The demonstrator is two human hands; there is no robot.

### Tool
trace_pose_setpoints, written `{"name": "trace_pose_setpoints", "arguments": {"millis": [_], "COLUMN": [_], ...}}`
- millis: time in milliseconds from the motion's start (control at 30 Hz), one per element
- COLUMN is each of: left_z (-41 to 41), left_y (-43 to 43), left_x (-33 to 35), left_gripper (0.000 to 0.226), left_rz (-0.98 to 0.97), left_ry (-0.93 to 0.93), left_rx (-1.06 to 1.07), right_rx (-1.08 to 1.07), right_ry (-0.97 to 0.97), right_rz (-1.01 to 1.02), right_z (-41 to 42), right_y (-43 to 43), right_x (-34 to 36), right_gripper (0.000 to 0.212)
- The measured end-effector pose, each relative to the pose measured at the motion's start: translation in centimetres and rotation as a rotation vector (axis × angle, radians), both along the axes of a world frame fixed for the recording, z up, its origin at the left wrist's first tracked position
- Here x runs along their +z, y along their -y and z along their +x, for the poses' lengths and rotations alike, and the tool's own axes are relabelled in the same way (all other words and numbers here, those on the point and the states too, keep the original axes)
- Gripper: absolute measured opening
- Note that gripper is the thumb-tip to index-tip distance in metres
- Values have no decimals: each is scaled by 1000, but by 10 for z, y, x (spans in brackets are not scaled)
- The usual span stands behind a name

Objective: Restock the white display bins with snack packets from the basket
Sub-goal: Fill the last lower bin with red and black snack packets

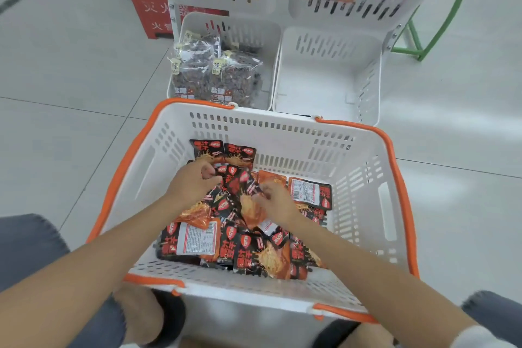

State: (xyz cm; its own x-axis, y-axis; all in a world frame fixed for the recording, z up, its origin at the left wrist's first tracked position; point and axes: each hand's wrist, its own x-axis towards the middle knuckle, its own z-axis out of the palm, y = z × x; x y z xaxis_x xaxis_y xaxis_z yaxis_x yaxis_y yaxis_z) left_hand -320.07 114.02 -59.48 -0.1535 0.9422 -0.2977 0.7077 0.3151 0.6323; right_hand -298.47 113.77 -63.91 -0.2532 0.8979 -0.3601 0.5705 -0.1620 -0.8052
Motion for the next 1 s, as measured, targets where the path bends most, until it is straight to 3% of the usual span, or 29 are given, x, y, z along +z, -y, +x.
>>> {"name": "trace_pose_setpoints", "arguments": {"millis": [33,100,167,200,267,400,467,533,633,700,767,867,933,1000], "left_z": [6,20,33,33,25,6,4,4,6,10,21,49,60,60], "left_y": [1,0,2,1,-1,-4,-4,-6,-7,-9,-11,-13,-15,-17], "left_x": [0,1,7,5,1,-3,-5,-7,-7,-4,7,28,36,42], "left_gripper": [28,32,26,25,25,26,25,29,35,25,30,57,66,56], "left_rz": [-17,-199,-395,-396,-335,-301,-311,-294,-215,-158,-166,-250,-219,-156], "left_ry": [23,348,683,706,693,734,761,763,666,534,622,830,868,901], "left_rx": [86,179,216,230,278,352,361,374,312,206,147,48,85,170], "right_rx": [-148,-221,-27,64,143,472,594,552,334,108,-83,-213,-195,-170], "right_ry": [-152,-300,-289,-263,-150,436,581,606,537,429,214,-204,-295,-279], "right_rz": [-53,-142,-251,-303,-262,-47,-23,72,244,248,151,-189,-260,-164], "right_z": [0,2,6,8,18,37,31,24,15,11,2,-12,-10,-3], "right_y": [-8,-23,-34,-38,-46,-38,-23,-23,-35,-49,-58,-63,-62,-65], "right_x": [7,19,28,33,30,-22,-44,-44,-12,18,53,91,104,111], "right_gripper": [10,13,23,33,54,98,96,69,38,46,49,44,46,39]}}
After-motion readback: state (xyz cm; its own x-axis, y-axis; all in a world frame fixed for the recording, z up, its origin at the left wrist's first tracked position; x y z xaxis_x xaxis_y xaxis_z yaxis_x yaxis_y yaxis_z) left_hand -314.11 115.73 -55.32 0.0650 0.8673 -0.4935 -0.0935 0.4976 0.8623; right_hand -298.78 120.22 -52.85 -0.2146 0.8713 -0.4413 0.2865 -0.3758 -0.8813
